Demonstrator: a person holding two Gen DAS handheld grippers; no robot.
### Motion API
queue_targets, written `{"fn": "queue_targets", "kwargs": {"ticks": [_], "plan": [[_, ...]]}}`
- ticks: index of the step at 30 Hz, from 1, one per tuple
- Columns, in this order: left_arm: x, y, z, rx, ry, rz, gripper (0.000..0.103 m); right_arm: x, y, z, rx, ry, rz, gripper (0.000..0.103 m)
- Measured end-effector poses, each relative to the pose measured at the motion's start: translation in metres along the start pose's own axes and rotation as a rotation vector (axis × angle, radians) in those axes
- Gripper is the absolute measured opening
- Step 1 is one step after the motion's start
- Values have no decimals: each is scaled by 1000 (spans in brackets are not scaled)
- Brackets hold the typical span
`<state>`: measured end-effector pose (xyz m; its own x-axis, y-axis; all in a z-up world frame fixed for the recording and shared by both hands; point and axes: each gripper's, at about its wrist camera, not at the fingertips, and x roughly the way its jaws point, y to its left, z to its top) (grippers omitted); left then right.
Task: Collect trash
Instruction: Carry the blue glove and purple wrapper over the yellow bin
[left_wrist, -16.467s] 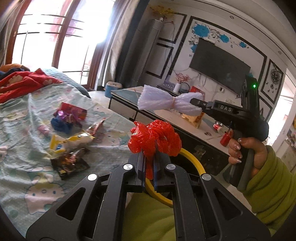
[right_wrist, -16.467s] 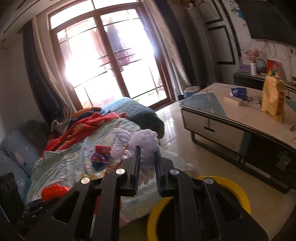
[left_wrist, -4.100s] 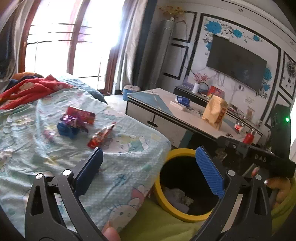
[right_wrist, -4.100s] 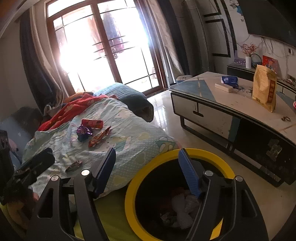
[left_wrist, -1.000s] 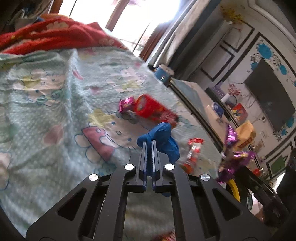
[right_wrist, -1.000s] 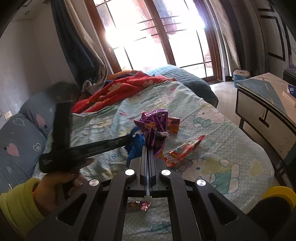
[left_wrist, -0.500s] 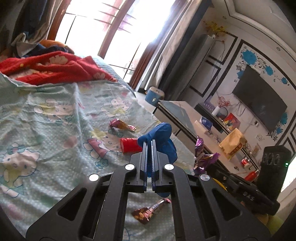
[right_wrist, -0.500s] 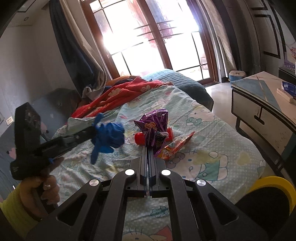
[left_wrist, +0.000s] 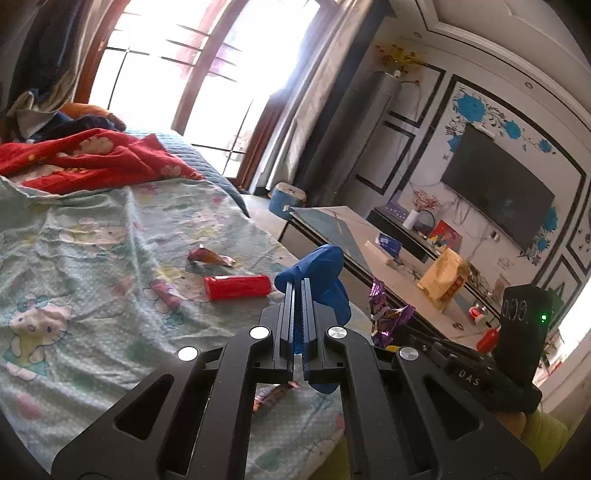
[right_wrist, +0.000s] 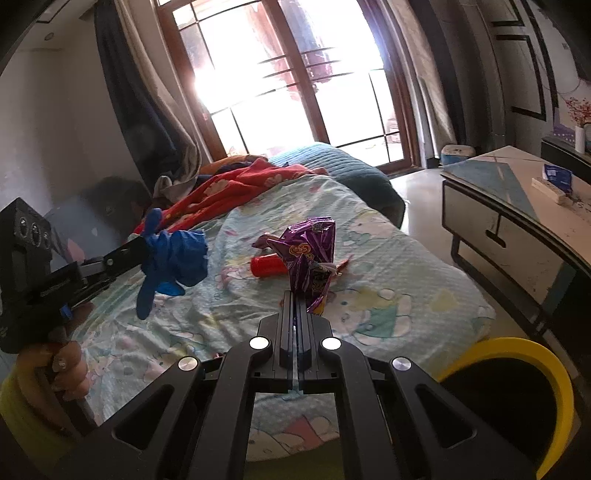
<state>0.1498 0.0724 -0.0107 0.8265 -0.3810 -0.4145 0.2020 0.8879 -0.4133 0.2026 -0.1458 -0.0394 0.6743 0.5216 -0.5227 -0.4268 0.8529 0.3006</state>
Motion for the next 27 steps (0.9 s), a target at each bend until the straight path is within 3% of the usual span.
{"fn": "queue_targets", "kwargs": {"ticks": [18,27], "plan": [[10,-67,-33,109,64,-96,0,-60,-48,-21,54,-33,-112,2],[30,-105,-57,172,134,-153,0,-89,-86,-33,119,-40,-189,2]]}}
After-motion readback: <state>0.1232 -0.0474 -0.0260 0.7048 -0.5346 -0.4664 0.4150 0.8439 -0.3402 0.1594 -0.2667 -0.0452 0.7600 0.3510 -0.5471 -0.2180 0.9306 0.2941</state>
